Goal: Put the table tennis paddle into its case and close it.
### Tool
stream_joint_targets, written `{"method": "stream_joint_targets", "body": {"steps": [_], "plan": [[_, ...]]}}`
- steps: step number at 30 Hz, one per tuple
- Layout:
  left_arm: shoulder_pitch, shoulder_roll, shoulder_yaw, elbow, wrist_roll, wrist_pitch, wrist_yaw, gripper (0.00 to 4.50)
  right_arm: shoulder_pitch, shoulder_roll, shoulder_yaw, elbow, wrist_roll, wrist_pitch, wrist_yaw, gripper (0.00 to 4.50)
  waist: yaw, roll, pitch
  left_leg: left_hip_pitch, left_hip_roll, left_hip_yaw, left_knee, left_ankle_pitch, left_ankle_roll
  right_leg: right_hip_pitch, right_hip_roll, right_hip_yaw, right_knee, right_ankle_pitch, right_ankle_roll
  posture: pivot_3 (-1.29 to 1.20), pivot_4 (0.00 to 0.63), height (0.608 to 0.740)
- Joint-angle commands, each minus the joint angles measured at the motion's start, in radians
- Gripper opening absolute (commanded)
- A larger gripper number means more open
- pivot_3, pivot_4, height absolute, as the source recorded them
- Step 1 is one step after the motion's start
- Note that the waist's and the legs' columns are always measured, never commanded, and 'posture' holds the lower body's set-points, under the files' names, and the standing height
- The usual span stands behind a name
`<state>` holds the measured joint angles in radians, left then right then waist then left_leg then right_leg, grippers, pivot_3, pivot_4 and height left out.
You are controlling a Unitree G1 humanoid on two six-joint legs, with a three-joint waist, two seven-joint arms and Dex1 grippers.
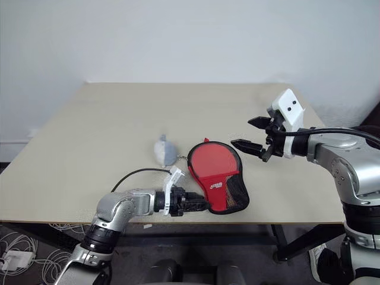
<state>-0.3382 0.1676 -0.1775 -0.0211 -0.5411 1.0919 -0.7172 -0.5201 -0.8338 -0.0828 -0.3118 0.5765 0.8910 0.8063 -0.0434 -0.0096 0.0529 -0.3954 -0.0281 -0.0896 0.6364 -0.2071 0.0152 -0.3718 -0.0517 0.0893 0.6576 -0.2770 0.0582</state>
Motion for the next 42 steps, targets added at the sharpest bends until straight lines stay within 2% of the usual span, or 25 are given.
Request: {"method": "stream_joint_targets", "body": {"steps": [1, 9, 17, 27, 34, 39, 42], "plan": [[-0.033, -0.061, 0.018, 0.059, -0.009, 0.03, 0.063, 3.28, -0.007, 0.007, -0.035, -0.035, 0.017, 0.0, -0.017, 4.5, 0.004, 0.0, 0.0, 0.0, 0.0, 0.0, 0.0, 0.0, 0.0, 0.0, 0.0, 0.0, 0.0, 0.0, 0.0, 0.0, 0.0, 0.734], [-0.082, -0.171, 0.091, 0.102, -0.045, 0.144, 0.167, 3.28, -0.008, 0.019, -0.033, -0.046, 0.029, 0.008, -0.034, 4.5, 0.027, 0.0, 0.0, -0.001, -0.004, 0.0, 0.003, -0.002, 0.002, 0.001, -0.002, 0.001, -0.001, -0.001, 0.003, 0.0, 0.0, 0.734], [-0.09, -0.167, 0.094, 0.098, -0.036, 0.235, 0.215, 3.28, -0.018, 0.03, -0.025, -0.046, 0.033, 0.009, -0.048, 4.5, 0.028, 0.0, 0.0, -0.001, -0.009, -0.001, 0.003, -0.003, 0.003, 0.001, -0.003, 0.001, 0.0, -0.001, 0.004, 0.0, 0.0, 0.734], [-0.102, -0.162, 0.107, 0.127, -0.035, 0.355, 0.257, 0.02, -0.052, 0.043, -0.009, -0.037, 0.035, 0.012, -0.045, 4.5, 0.027, -0.001, -0.001, -0.001, -0.009, -0.002, 0.003, -0.004, 0.002, 0.0, -0.003, 0.001, -0.001, -0.002, 0.004, 0.0, 0.0, 0.734], [-0.108, -0.151, 0.091, 0.101, -0.041, 0.36, 0.246, 0.02, -0.06, 0.05, -0.005, -0.044, 0.04, 0.02, -0.048, 4.5, 0.027, -0.001, -0.001, -0.001, -0.009, -0.002, 0.003, -0.005, 0.002, 0.0, -0.003, 0.002, -0.001, -0.002, 0.005, 0.0, 0.0, 0.734], [-0.119, -0.168, 0.172, -0.007, -0.117, 0.505, 0.262, 0.02, -0.064, 0.053, 0.002, -0.051, 0.044, 0.03, -0.044, 4.5, 0.026, -0.001, 0.0, -0.001, -0.009, -0.003, 0.002, -0.006, 0.002, -0.001, -0.003, 0.002, -0.001, -0.002, 0.005, 0.0, 0.0, 0.734], [-0.093, -0.125, 0.152, -0.047, -0.187, 0.523, 0.279, 0.02, -0.061, 0.055, 0.004, -0.056, 0.05, 0.042, -0.046, 4.5, 0.026, -0.001, 0.0, -0.001, -0.009, -0.003, 0.002, -0.006, 0.002, -0.001, -0.003, 0.002, -0.001, -0.002, 0.005, 0.0, 0.0, 0.734]]}}
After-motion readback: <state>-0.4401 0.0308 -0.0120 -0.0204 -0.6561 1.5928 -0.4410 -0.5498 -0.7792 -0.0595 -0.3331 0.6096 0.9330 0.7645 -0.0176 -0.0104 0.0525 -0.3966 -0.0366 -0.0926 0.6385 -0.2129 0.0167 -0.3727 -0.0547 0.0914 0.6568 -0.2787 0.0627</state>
